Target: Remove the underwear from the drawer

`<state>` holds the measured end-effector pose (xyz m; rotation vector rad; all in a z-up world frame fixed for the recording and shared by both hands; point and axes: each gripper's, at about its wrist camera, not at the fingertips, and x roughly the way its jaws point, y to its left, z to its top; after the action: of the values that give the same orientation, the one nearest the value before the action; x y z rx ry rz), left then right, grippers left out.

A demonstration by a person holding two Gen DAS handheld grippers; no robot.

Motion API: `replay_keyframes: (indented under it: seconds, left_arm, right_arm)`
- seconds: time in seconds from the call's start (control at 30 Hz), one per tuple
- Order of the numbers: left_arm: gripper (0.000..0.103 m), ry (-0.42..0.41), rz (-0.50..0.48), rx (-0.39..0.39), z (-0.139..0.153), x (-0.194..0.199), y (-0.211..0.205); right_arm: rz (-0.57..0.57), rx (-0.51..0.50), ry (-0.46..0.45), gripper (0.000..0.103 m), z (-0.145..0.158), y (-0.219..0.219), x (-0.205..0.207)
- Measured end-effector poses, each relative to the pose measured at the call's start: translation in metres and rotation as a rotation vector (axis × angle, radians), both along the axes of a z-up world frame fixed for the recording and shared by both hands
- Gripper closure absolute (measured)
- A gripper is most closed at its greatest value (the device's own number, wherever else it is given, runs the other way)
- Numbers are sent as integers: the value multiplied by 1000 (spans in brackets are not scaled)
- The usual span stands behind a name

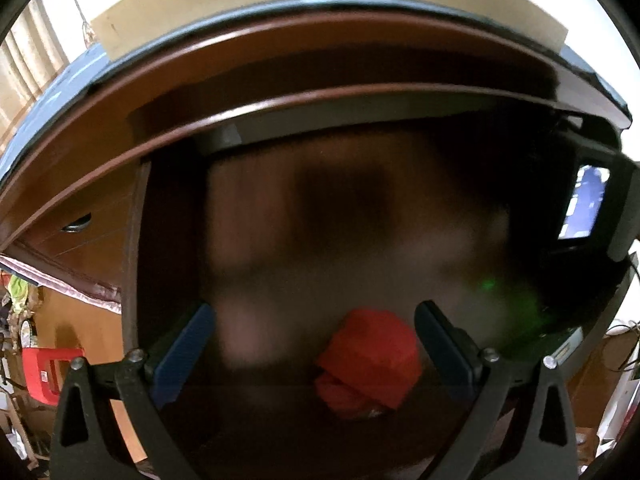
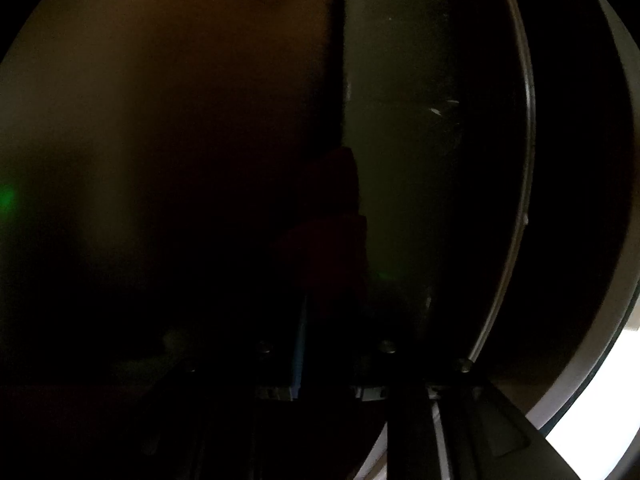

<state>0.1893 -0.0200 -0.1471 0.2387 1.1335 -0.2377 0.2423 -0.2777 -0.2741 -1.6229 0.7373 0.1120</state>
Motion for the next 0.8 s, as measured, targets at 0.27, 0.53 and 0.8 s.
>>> replay_keyframes:
  seconds: [0.27,0.53,0.8]
  left_arm:
    - [2,42,-2,38,-5,4,-1]
    - [2,72,28,49,-7,8,6]
    - [2,89,40,45,-8,8,8]
  right_arm:
    - [0,12,-27,86,17,18,9]
    - [-9,-29,46,83,16,36,17]
    - [-12,2,185,100,25,40,14]
